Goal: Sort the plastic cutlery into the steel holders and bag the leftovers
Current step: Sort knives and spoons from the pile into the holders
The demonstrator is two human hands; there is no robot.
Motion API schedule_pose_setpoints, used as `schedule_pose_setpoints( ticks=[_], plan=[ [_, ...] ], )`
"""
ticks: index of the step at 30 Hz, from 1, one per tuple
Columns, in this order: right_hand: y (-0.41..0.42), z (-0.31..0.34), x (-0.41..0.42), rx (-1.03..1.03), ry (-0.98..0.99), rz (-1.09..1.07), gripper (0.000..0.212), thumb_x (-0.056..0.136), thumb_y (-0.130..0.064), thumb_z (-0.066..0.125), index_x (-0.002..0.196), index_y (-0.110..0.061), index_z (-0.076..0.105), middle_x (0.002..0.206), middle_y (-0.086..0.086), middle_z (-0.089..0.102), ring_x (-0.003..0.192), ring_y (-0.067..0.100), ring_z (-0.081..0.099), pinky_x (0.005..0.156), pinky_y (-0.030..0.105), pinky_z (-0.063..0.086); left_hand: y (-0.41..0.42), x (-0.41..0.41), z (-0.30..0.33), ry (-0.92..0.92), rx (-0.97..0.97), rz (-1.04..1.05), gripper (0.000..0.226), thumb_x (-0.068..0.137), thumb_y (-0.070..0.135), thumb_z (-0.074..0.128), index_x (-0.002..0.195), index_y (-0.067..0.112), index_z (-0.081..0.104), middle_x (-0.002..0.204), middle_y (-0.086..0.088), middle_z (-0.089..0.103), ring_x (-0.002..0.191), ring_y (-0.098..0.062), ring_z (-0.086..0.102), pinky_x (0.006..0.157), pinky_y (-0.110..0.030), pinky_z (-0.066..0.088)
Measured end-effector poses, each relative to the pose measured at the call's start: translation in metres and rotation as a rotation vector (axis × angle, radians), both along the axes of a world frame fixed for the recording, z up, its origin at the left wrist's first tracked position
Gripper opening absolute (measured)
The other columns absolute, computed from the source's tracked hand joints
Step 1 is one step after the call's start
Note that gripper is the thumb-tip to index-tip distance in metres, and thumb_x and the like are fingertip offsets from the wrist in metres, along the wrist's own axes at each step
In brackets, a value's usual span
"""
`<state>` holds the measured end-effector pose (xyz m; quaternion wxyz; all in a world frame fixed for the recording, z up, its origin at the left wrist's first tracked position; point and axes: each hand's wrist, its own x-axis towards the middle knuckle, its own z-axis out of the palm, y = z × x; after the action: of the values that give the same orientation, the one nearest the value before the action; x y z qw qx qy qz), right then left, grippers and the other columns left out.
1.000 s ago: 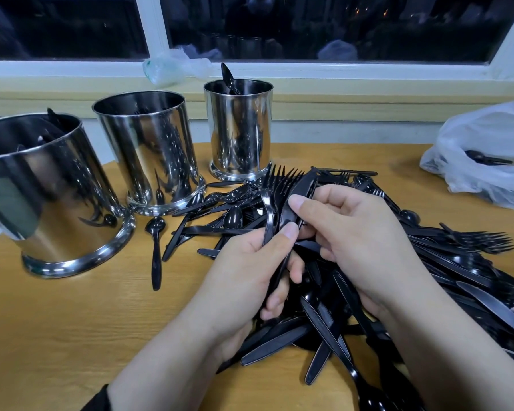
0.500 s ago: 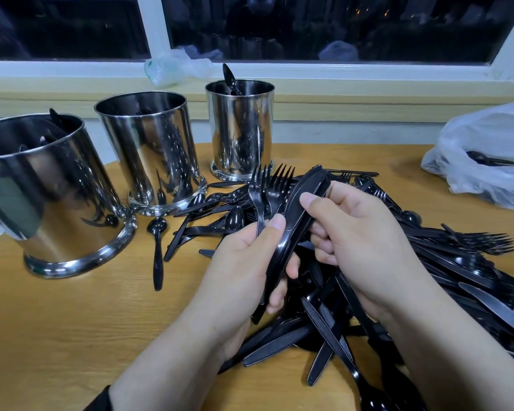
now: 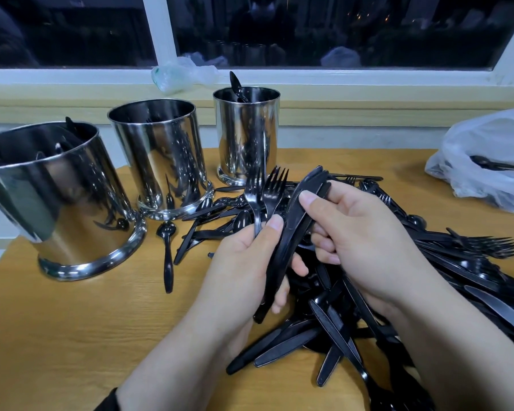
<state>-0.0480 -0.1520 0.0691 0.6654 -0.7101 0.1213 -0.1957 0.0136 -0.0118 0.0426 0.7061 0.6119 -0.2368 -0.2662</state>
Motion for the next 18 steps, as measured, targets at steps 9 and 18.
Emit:
schedule_pose_setpoints(
  ticks=[9, 18],
  plan=[
    [0.026, 0.037, 0.019, -0.054, -0.113, -0.004, 0.024, 0.102, -0.028, 0.058, 0.081, -0.031, 0.069, 0.062, -0.007, 0.039, 0.058, 0.016, 0.029, 0.046, 0.025, 0.026, 0.033, 0.025, 0.003, 0.107, -0.089, 0.136, 0.048, 0.108, 0.04, 0.044, 0.098, 0.004, 0.072, 0.088, -0.015, 0.077, 0.08, -0.028, 0.074, 0.073, -0.037, 0.063],
    [0.082, 0.101, 0.076, -0.103, -0.302, 0.01, 0.023, 0.105, -0.023, 0.055, 0.083, -0.021, 0.06, 0.061, -0.003, 0.032, 0.054, 0.013, 0.029, 0.045, 0.025, 0.023, 0.102, 0.062, 0.022, 0.049, -0.102, 0.355, 0.043, 0.108, 0.04, 0.045, 0.07, 0.024, 0.058, 0.058, 0.0, 0.028, 0.039, -0.012, 0.021, 0.036, -0.019, 0.018]
  ],
)
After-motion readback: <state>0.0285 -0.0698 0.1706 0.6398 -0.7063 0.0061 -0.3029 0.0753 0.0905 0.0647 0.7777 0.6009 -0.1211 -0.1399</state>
